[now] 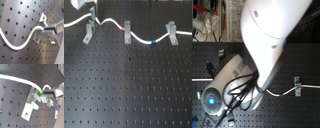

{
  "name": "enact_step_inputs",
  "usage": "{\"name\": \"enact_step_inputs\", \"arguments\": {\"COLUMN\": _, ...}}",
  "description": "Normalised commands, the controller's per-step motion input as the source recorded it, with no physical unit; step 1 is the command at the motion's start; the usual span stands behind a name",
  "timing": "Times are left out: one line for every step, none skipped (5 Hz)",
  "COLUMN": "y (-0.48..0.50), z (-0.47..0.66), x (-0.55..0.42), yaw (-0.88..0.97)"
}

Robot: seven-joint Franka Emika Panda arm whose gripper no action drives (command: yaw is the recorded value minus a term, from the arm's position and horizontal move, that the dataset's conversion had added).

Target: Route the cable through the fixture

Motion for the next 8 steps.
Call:
{"name": "enact_step_inputs", "arguments": {"y": 0.366, "z": 0.08, "x": -0.233, "yaw": 0.11}}
{"name": "enact_step_inputs", "arguments": {"y": 0.333, "z": 0.22, "x": -0.072, "yaw": 0.11}}
{"name": "enact_step_inputs", "arguments": {"y": 0.285, "z": 0.2, "x": 0.11, "yaw": 0.12}}
{"name": "enact_step_inputs", "arguments": {"y": 0.211, "z": 0.15, "x": 0.162, "yaw": 0.12}}
{"name": "enact_step_inputs", "arguments": {"y": -0.089, "z": 0.02, "x": -0.107, "yaw": 0.14}}
{"name": "enact_step_inputs", "arguments": {"y": -0.096, "z": 0.0, "x": -0.211, "yaw": 0.15}}
{"name": "enact_step_inputs", "arguments": {"y": -0.069, "z": 0.0, "x": -0.239, "yaw": 0.16}}
{"name": "enact_step_inputs", "arguments": {"y": -0.035, "z": 0.0, "x": -0.217, "yaw": 0.15}}
